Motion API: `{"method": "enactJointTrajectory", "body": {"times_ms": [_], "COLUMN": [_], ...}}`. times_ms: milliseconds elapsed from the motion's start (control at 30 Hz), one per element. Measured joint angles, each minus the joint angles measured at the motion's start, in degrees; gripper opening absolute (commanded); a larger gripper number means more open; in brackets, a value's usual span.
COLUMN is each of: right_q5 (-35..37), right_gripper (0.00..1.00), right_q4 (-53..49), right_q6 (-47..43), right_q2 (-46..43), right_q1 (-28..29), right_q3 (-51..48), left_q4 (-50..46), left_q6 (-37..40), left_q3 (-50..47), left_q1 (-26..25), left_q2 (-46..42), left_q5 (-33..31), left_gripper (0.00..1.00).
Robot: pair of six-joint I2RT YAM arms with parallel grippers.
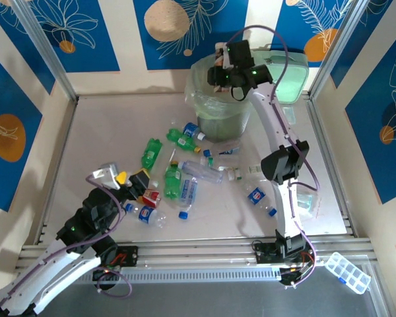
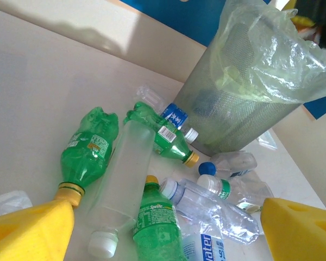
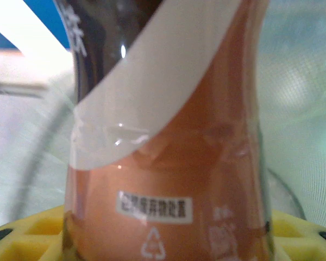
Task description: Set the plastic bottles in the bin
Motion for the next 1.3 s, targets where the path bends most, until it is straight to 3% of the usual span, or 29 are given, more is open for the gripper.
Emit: {"method": "enactJointTrajectory", "body": {"times_ms": [200, 400, 733, 1300], "right_q5": [1.05, 0.81, 0.28, -1.84], "right_gripper": [0.38, 0.43, 0.81, 0.86], "right_q4": [-0.79, -2.10, -5.66, -6.88], "right_q6": [-0.22, -0.22, -0.13, -0.20], "right_q2": [0.39, 3.69, 10.34, 7.45], "right_q1": [0.55, -0.46, -1.51, -1.49], "right_q3": [-8.00, -5.86, -4.04, -0.87], "left_q4": [-0.07, -0.24, -0.22, -0.22], "left_q6": [-0.33, -0.72, -1.22, -1.16], "left_q3": [0.00, 0.00, 0.00, 0.00], "left_q1": [0.00, 0.00, 0.00, 0.00], "left_q2": [-1.22, -1.22, -0.76, 0.09], "left_q5": [-0.83, -1.51, -2.36, -2.60], "left_gripper": [0.89, 0.89, 0.88, 0.89]}}
